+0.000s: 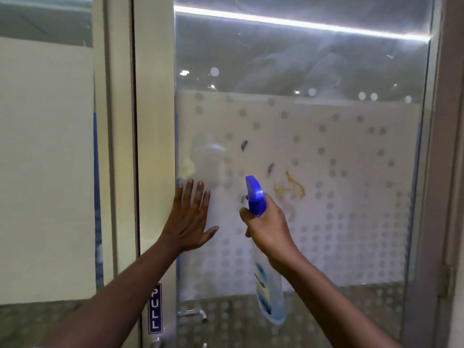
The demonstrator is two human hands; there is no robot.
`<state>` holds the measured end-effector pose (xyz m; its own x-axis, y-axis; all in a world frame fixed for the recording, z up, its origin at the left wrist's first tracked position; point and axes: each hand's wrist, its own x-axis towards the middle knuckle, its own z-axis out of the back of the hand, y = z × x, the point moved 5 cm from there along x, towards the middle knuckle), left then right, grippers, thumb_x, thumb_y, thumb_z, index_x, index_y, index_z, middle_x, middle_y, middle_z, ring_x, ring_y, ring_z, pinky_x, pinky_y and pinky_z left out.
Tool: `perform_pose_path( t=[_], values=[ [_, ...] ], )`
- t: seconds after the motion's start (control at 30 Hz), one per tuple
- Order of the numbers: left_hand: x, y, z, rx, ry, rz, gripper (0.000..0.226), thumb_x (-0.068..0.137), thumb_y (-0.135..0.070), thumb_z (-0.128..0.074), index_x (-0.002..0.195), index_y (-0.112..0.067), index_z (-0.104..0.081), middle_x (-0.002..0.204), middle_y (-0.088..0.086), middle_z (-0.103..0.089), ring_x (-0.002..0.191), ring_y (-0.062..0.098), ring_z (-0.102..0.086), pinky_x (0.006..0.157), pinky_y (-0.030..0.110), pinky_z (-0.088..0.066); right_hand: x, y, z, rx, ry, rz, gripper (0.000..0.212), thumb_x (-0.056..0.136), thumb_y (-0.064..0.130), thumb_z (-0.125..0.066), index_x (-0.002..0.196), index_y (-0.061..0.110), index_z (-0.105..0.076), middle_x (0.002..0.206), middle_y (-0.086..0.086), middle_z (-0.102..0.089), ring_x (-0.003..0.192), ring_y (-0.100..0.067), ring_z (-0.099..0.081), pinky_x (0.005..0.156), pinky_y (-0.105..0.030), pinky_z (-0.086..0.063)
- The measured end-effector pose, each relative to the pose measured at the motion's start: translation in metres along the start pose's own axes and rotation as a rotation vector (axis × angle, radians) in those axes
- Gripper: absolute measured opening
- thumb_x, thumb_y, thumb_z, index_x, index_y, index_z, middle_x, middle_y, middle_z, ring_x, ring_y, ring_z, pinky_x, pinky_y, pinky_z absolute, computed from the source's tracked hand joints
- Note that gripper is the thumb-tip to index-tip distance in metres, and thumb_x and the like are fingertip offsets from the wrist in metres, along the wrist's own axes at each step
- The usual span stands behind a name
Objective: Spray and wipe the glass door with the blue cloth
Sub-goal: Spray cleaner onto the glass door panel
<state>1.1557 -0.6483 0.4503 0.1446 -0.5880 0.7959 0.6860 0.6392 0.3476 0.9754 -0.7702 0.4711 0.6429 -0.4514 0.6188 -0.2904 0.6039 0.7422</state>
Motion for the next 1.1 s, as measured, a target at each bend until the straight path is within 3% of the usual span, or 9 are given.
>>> perform_pose_path(
  t=[0.2, 0.27, 0.37, 0.47, 0.67, 0.77, 0.87, 0.97, 1.1],
  values=[
    [-0.002, 0.005, -0.013, 0.082, -0.012, -0.024, 0.094, 0.088, -0.065, -0.045, 0.149, 0.004, -0.027, 0.157, 0.031, -0.019, 0.145, 0.052, -0.016, 0.113, 0.067, -0.024, 0.016, 0.003, 0.006, 0.004, 0.001, 0.000, 0.011, 0.079, 0.036, -0.056, 0.088, 0.037, -0.051, 0.080, -0.001, -0.064, 0.068, -0.025, -0.067, 0.069, -0.045, -0.058],
    [-0.002, 0.005, -0.015, 0.104, -0.024, -0.031, 0.094, 0.088, -0.066, -0.044, 0.149, 0.003, -0.026, 0.158, 0.031, -0.018, 0.146, 0.052, -0.014, 0.114, 0.066, -0.021, 0.018, 0.001, 0.006, 0.003, 0.006, -0.020, 0.008, 0.080, 0.031, -0.056, 0.087, 0.032, -0.052, 0.078, -0.003, -0.063, 0.064, -0.024, -0.067, 0.062, -0.038, -0.057],
    [-0.001, 0.006, -0.017, 0.120, -0.031, -0.035, 0.094, 0.089, -0.067, -0.043, 0.149, 0.004, -0.027, 0.158, 0.031, -0.017, 0.146, 0.052, -0.012, 0.116, 0.066, -0.017, 0.020, -0.003, 0.006, -0.016, 0.002, -0.048, 0.004, 0.082, 0.020, -0.055, 0.080, 0.020, -0.052, 0.070, -0.003, -0.059, 0.054, -0.018, -0.062, 0.043, -0.016, -0.045],
    [-0.001, 0.007, -0.019, 0.124, -0.046, -0.042, 0.095, 0.088, -0.067, -0.043, 0.149, 0.003, -0.027, 0.159, 0.030, -0.016, 0.146, 0.051, -0.012, 0.116, 0.066, -0.016, 0.021, -0.006, 0.006, -0.022, 0.008, -0.075, 0.012, 0.084, 0.015, -0.056, 0.074, 0.019, -0.050, 0.066, -0.002, -0.057, 0.055, -0.016, -0.064, 0.039, -0.008, -0.037],
    [-0.001, 0.007, -0.020, 0.138, -0.074, -0.047, 0.095, 0.088, -0.067, -0.044, 0.149, 0.003, -0.027, 0.159, 0.029, -0.017, 0.146, 0.051, -0.012, 0.117, 0.065, -0.016, 0.018, 0.000, 0.015, 0.001, -0.043, -0.021, 0.003, 0.089, 0.020, -0.057, 0.091, 0.021, -0.055, 0.079, -0.011, -0.066, 0.070, -0.026, -0.068, 0.042, -0.008, -0.042],
    [-0.002, 0.007, -0.021, 0.146, -0.095, -0.059, 0.095, 0.088, -0.067, -0.044, 0.150, 0.003, -0.025, 0.159, 0.029, -0.015, 0.146, 0.052, -0.011, 0.117, 0.065, -0.016, 0.019, 0.011, 0.029, 0.021, -0.074, 0.023, 0.007, 0.090, 0.021, -0.057, 0.096, 0.020, -0.055, 0.080, -0.011, -0.066, 0.068, -0.023, -0.068, 0.046, -0.011, -0.047],
    [-0.002, 0.007, -0.021, 0.153, -0.109, -0.066, 0.095, 0.088, -0.066, -0.043, 0.150, 0.003, -0.024, 0.160, 0.029, -0.013, 0.146, 0.052, -0.010, 0.117, 0.065, -0.014, 0.023, 0.020, 0.051, 0.043, -0.159, 0.049, 0.007, 0.089, 0.019, -0.058, 0.094, 0.016, -0.055, 0.080, -0.013, -0.067, 0.063, -0.021, -0.069, 0.051, -0.018, -0.050],
    [-0.002, 0.007, -0.022, 0.163, -0.116, -0.069, 0.094, 0.089, -0.066, -0.042, 0.150, 0.003, -0.024, 0.160, 0.029, -0.011, 0.146, 0.052, -0.009, 0.118, 0.065, -0.013, 0.028, 0.026, 0.077, 0.064, -0.264, 0.067, 0.008, 0.088, 0.019, -0.059, 0.085, 0.023, -0.053, 0.082, -0.013, -0.067, 0.064, -0.024, -0.069, 0.044, -0.011, -0.044],
    [-0.002, 0.007, -0.022, 0.164, -0.125, -0.073, 0.095, 0.089, -0.067, -0.042, 0.150, 0.003, -0.023, 0.161, 0.028, -0.010, 0.147, 0.052, -0.010, 0.118, 0.065, -0.013, 0.038, 0.028, 0.108, 0.015, -0.375, 0.102, 0.006, 0.087, 0.020, -0.060, 0.089, 0.017, -0.054, 0.081, -0.014, -0.066, 0.062, -0.024, -0.069, 0.044, -0.013, -0.044]
  ],
)
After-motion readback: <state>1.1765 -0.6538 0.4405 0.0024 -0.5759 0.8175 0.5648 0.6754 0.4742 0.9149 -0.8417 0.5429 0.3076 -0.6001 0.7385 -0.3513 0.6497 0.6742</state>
